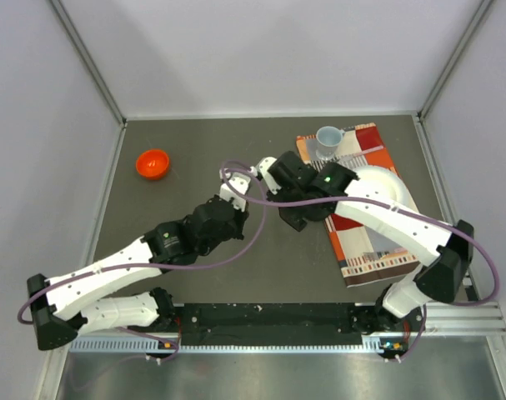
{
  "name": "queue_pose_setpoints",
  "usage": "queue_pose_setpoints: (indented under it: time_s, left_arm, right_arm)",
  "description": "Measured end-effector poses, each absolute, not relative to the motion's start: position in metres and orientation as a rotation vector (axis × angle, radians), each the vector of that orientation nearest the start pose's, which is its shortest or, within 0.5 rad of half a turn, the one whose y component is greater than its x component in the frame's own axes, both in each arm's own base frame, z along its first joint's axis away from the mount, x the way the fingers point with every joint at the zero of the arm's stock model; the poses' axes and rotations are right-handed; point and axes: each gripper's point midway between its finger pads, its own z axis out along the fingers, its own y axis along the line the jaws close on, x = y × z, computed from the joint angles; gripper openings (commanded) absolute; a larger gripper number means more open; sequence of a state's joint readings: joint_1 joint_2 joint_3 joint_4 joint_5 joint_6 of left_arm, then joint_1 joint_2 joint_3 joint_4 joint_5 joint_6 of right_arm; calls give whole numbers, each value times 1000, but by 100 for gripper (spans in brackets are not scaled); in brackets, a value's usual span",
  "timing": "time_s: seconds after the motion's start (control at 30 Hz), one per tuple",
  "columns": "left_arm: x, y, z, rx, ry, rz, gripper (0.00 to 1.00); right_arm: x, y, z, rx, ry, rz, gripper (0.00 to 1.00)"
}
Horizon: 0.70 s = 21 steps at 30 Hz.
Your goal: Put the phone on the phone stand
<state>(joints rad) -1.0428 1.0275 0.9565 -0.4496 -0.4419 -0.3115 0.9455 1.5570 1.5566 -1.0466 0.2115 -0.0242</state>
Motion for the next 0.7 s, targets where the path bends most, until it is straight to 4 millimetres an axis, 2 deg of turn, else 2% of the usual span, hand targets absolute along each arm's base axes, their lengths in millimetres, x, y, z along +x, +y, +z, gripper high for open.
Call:
queue_pose_setpoints:
  time_s: [0.1, 0.17, 0.2, 0.3, 0.33, 0.4, 0.53, 0.6, 0.7]
  left_arm:
    - [212, -237, 252, 446, 1923, -443, 0]
    - [210, -229, 267, 419, 1876, -466, 5]
    - [209, -225, 272, 409, 1859, -472, 14]
    - [208, -216, 286, 387, 1818, -480, 29]
    - [208, -214, 287, 387, 1812, -479, 42]
    - [208, -214, 287, 396, 1813, -487, 51]
    - [203, -218, 283, 472, 1826, -539, 85]
    - [199, -222, 284, 522, 1823, -602, 89]
    - [195, -222, 288, 577, 1808, -709, 87]
  right_arm:
    - [224, 259, 205, -1171, 2307, 215, 0]
    - [220, 261, 211, -1183, 2291, 295, 0]
    - [218, 264, 213, -1191, 2279, 326, 0]
    - [210, 275, 220, -1243, 2234, 422, 0]
    - [208, 278, 223, -1265, 2218, 447, 0]
    - [204, 282, 226, -1308, 2192, 488, 0]
    - [192, 290, 228, -1432, 2154, 576, 0]
    - [186, 294, 227, -1491, 2129, 624, 0]
    - [183, 297, 227, -1552, 2095, 672, 0]
